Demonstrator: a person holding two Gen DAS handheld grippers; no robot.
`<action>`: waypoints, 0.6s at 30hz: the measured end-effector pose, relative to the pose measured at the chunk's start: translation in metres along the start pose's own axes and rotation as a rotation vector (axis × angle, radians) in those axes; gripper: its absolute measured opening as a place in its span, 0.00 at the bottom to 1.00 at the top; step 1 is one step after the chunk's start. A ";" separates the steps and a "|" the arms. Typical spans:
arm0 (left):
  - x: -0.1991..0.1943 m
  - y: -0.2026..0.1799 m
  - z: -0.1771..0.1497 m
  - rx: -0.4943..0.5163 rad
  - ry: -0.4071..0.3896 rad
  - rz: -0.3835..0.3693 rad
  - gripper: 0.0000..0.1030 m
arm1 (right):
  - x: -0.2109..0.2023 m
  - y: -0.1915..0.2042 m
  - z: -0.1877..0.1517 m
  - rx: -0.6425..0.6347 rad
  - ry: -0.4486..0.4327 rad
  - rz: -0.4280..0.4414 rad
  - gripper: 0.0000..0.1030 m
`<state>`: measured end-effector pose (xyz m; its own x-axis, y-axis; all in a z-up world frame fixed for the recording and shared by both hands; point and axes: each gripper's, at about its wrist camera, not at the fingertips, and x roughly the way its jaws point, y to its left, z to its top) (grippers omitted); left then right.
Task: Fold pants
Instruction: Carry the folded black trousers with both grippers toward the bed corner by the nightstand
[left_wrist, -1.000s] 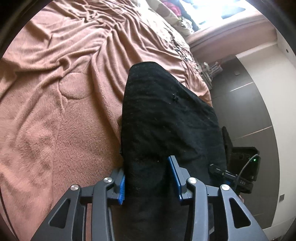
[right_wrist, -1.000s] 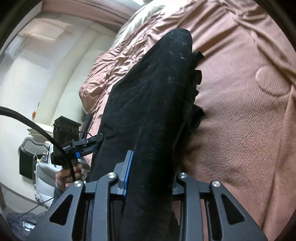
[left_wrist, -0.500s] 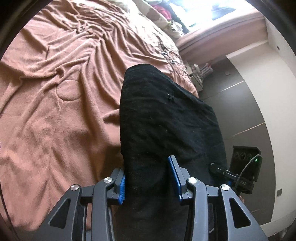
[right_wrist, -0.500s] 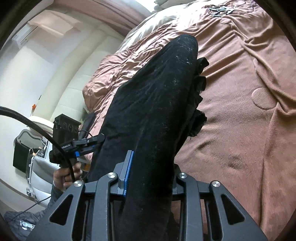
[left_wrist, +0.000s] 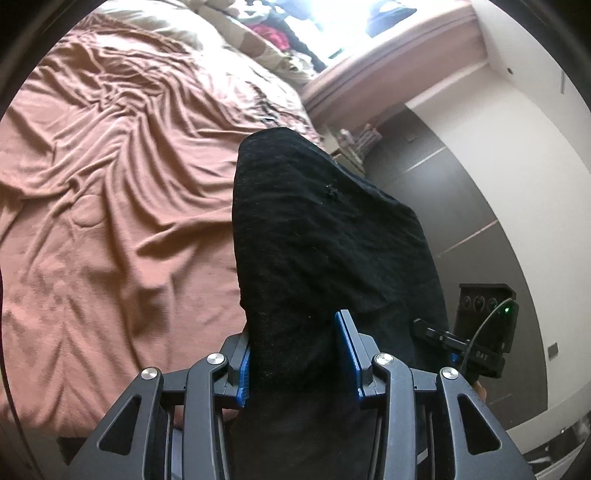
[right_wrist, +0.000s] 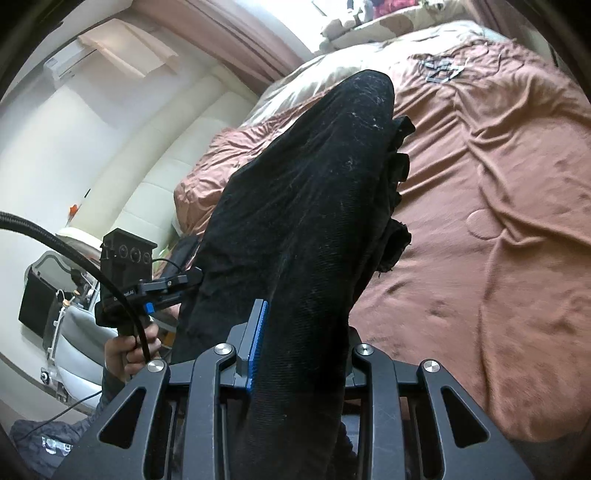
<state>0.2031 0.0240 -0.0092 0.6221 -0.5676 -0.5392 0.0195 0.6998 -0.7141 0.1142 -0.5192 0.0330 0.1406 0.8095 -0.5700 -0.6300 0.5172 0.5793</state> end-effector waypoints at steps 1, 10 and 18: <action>-0.002 -0.006 -0.002 0.007 -0.003 -0.008 0.41 | -0.010 -0.001 -0.002 -0.003 -0.004 -0.003 0.26; -0.015 -0.045 -0.018 0.062 -0.010 -0.090 0.41 | -0.070 0.024 -0.020 -0.047 -0.035 -0.061 0.26; -0.011 -0.068 -0.025 0.100 0.002 -0.126 0.41 | -0.095 0.028 -0.030 -0.080 -0.045 -0.085 0.26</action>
<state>0.1752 -0.0276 0.0340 0.6079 -0.6549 -0.4490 0.1757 0.6624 -0.7282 0.0606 -0.5904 0.0862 0.2286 0.7763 -0.5874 -0.6729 0.5621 0.4809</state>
